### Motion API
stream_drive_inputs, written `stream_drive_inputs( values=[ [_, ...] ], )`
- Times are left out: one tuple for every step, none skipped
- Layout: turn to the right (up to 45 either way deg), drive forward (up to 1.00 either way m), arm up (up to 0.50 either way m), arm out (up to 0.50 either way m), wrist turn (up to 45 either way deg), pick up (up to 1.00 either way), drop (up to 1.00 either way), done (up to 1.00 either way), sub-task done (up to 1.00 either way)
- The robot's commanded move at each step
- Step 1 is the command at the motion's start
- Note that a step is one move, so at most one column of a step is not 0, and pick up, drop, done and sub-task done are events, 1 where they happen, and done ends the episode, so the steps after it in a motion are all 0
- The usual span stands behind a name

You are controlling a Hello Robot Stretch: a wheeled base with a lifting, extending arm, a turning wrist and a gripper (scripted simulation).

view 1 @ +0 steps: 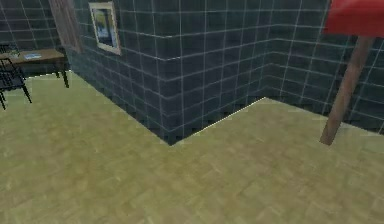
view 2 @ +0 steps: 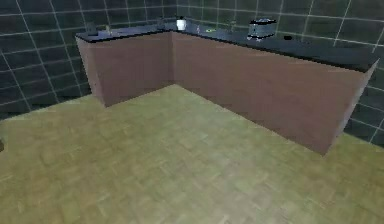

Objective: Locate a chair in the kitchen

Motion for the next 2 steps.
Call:
stream_drive_inputs(
  values=[
    [-33.0,0.00,0.00,0.00,0.0,0.00,0.00,0.00,0.00],
    [0.0,1.00,0.00,0.00,0.0,0.00,0.00,0.00,0.00]
  ],
)
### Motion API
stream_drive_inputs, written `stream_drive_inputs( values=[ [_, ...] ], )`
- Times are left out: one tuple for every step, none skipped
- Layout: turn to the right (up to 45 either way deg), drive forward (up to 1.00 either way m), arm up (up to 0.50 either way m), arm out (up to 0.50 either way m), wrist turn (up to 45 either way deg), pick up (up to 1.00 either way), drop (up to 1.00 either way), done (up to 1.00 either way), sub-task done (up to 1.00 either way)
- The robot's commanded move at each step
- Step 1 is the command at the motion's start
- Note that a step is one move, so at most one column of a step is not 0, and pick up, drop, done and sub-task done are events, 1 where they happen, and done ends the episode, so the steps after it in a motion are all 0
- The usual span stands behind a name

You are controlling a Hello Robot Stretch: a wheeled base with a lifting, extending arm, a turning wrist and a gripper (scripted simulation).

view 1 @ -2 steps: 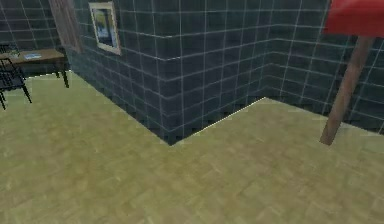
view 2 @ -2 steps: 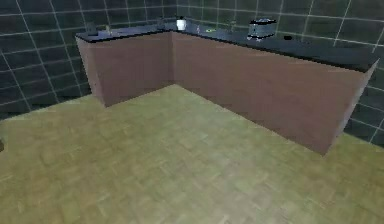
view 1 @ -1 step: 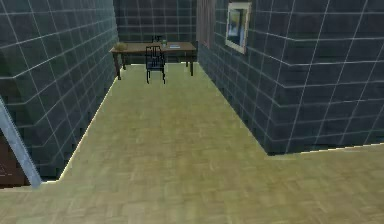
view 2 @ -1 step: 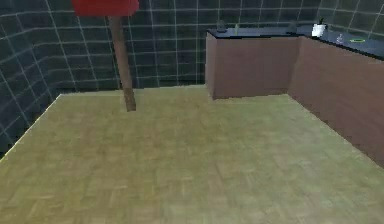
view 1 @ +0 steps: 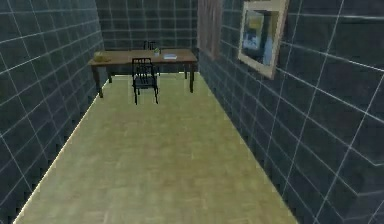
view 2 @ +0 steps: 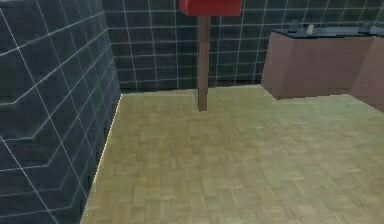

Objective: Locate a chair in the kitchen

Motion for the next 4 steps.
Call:
stream_drive_inputs(
  values=[
    [-12.0,0.00,0.00,0.00,0.0,0.00,0.00,0.00,0.00],
    [0.0,0.15,0.00,0.00,0.0,0.00,0.00,0.00,0.00],
    [-3.0,0.00,0.00,0.00,0.0,0.00,0.00,0.00,0.00],
    [0.0,1.00,0.00,0.00,0.0,0.00,0.00,0.00,0.00]
  ],
)
